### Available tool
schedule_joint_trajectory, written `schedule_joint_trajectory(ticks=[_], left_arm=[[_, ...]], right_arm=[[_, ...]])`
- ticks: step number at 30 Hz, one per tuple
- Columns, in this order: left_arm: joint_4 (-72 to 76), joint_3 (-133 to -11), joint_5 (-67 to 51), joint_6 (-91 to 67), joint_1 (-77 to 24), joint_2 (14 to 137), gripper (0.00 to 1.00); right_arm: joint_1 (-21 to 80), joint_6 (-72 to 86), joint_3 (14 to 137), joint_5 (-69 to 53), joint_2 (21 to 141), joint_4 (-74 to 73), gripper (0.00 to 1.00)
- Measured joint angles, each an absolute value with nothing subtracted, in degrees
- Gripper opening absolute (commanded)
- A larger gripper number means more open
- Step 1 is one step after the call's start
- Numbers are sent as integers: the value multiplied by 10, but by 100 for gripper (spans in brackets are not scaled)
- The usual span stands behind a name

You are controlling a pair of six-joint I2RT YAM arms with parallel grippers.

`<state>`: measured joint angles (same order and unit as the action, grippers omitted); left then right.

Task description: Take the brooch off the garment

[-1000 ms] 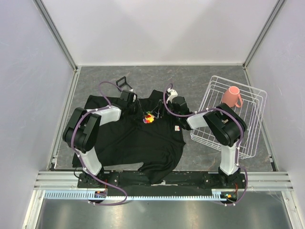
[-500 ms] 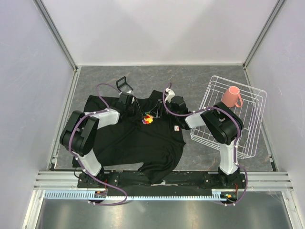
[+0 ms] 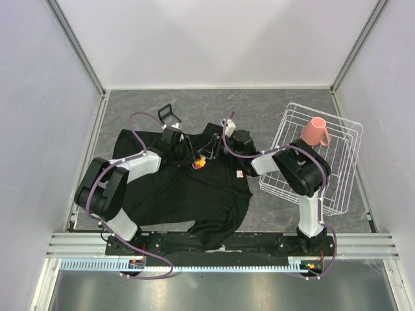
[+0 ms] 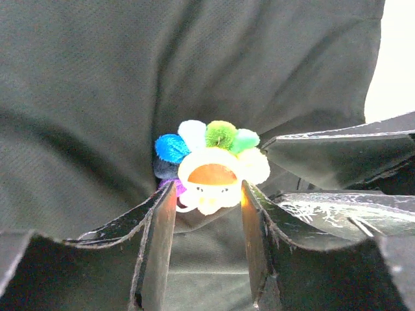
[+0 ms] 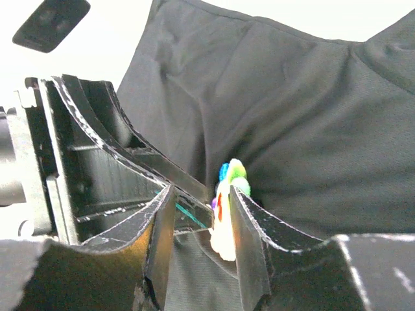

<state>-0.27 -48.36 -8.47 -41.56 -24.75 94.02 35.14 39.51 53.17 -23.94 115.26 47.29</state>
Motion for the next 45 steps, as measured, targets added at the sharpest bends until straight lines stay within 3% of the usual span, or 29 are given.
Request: schedule_joint_trajectory(ticks=[6, 12, 25, 34, 37, 42, 45], left_arm=[[-42, -484, -14, -406, -281, 925, 46], [-67, -484, 49, -402, -303, 910, 56], [-76, -483, 74, -400, -348, 901, 58], [-76, -486, 73, -400, -348, 904, 45], [-76, -488, 74, -400, -348, 904, 45], [-76, -500, 74, -398, -348, 914, 56], [-76, -513, 74, -394, -348, 926, 57]], right_arm=[[354, 426, 532, -266, 1166, 506, 45], [354, 442, 532, -278, 1170, 518, 45], [354, 455, 532, -269, 1172, 538, 46], [355, 392, 531, -167, 1136, 392, 59], [355, 383, 532, -153, 1133, 370, 59], [355, 382, 532, -155, 1135, 350, 56], [355, 385, 532, -165, 1136, 354, 49]])
